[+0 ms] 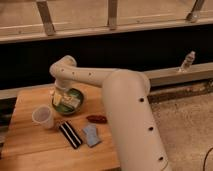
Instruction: Place the bottle in the ceramic bowl
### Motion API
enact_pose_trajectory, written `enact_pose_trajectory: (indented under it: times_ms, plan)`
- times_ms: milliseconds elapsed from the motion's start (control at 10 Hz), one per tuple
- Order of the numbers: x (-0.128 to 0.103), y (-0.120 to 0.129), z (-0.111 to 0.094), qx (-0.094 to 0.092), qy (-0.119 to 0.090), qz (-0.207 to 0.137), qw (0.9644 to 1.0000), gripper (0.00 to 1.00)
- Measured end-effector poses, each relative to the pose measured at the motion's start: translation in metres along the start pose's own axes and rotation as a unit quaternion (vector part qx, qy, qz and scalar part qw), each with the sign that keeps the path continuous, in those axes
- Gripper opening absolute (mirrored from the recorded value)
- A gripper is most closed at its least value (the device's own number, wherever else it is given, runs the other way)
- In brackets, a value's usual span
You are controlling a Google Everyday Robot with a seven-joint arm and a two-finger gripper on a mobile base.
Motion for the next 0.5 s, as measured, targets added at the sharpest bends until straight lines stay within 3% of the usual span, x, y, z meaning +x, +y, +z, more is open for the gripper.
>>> enact_pose_trajectory:
  times_ms: [500]
  plan:
    - [-0.0007, -0.0008, 0.0004, 0.002, 0.001, 0.002, 1.0000, 0.80]
